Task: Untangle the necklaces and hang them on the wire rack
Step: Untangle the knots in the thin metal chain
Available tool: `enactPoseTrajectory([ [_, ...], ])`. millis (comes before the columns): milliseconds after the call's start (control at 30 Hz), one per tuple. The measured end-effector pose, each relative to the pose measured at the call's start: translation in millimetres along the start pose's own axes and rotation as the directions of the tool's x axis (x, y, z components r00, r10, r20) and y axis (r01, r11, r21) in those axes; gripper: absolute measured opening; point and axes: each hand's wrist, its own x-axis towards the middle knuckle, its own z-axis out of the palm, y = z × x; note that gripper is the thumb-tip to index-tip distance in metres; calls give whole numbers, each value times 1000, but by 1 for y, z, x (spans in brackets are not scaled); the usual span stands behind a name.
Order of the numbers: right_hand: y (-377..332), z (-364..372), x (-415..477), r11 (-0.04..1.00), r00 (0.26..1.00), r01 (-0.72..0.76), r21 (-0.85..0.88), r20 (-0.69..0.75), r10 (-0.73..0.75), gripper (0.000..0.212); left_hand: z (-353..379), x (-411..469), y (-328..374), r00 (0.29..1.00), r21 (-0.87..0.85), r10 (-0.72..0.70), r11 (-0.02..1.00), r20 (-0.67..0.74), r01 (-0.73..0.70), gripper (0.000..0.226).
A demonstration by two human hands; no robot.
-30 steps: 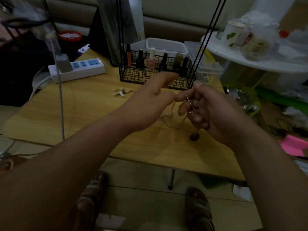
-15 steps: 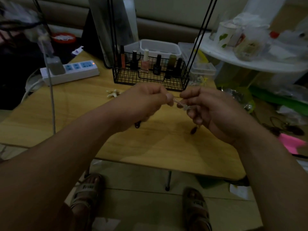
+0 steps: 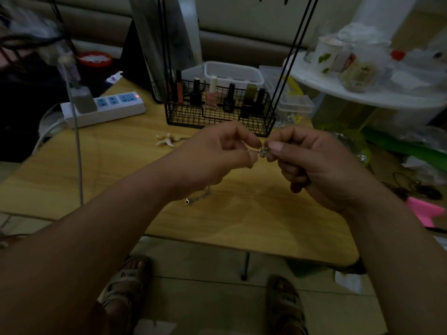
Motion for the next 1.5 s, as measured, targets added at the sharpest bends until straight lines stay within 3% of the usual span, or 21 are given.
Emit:
enactPoseTrajectory([
  [167, 0, 2, 2, 992, 1000, 7, 125, 18, -10, 12, 4, -1, 0, 997, 130, 80, 988, -2, -79, 10],
  [300, 2, 1, 2, 994, 1000, 1, 113, -2, -1, 12, 2, -2, 1, 998, 68, 57, 996, 33, -59, 5],
  [533, 1, 0, -5, 995, 999, 36, -89, -20, -38, 12, 1, -3, 0, 995, 6, 98, 995, 20, -98, 6],
  [800, 0, 6, -6, 978, 994, 88, -191, -46, -98, 7, 4, 0, -5, 977, 165, 205, 967, -55, -193, 20],
  [1000, 0, 9, -6, 948, 992, 107, -301, -37, -124, 13, 6, -1, -5, 963, 236, 265, 940, -51, -246, 9],
  [1133, -3, 13, -6, 964, 997, 47, -261, -48, -62, 19, 4, -3, -3, 975, 240, 220, 949, -43, -204, 6],
  [1267, -5, 15, -4, 986, 998, -8, -166, -63, -3, 22, 3, -3, 0, 993, 107, 114, 988, 10, -114, 14],
  [1500, -4, 15, -2, 982, 997, 48, -180, -49, -57, 12, 5, -6, 4, 997, 3, 21, 1000, 77, -21, 27],
])
